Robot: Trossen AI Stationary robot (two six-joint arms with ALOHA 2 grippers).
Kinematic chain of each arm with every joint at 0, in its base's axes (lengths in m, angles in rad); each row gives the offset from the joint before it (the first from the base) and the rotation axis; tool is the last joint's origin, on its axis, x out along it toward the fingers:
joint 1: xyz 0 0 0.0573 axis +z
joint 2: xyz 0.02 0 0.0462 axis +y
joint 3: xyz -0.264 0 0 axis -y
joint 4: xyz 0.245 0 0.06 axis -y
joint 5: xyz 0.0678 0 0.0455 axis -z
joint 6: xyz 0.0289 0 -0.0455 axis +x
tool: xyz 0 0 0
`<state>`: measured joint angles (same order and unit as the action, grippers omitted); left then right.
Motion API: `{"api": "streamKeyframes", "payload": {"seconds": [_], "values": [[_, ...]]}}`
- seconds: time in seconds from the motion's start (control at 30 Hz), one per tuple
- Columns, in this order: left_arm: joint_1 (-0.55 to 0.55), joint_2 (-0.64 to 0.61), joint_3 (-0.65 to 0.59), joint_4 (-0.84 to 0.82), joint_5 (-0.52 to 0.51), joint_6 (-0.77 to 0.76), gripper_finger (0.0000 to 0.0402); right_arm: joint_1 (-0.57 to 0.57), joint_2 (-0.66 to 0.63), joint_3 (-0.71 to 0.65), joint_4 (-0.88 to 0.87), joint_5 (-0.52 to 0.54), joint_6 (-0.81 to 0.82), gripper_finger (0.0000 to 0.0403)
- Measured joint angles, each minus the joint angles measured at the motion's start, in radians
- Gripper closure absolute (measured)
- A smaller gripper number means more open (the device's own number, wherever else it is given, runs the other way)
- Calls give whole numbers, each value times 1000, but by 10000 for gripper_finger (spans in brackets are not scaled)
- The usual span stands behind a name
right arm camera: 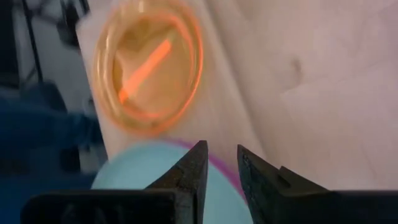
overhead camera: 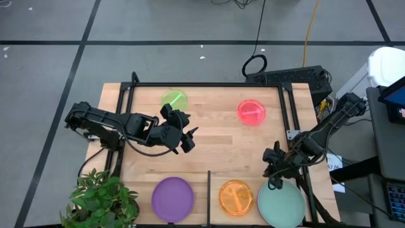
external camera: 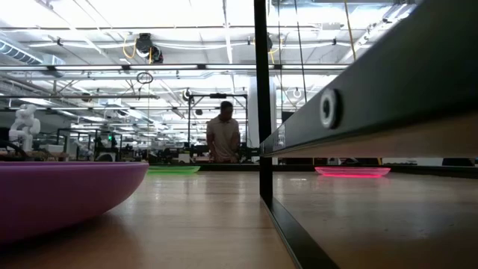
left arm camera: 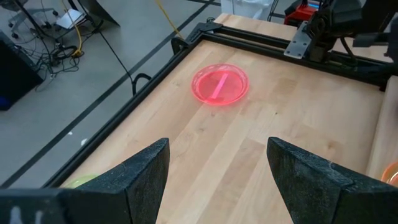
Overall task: Place and stack plates onto a shelf
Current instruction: Stack the red plate on top of the orange plate on the shelf
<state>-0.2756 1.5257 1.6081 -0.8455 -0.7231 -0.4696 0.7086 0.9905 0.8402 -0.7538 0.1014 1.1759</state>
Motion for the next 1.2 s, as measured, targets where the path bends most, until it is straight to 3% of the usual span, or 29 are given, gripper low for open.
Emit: {"api": "streamKeyframes", "payload": {"seconds": [0.1, 0.5, 0.83, 1.03, 1.2], "values": [[0, 0, 0, 1, 12, 14, 126, -39, 0, 0, 65, 82, -10, 334], [29, 0, 0, 4, 46, 34, 126, -300, 0, 0, 122, 111, -87, 335], [96, 0, 0, 31, 51, 48, 126, -538, 3, 0, 108, 111, -391, 335], [118, 12, 0, 36, 60, 41, 126, -676, 39, -3, 93, 160, -669, 335], [138, 18, -1, 36, 75, -13, 126, -798, 54, -73, 147, 157, -792, 335]]}}
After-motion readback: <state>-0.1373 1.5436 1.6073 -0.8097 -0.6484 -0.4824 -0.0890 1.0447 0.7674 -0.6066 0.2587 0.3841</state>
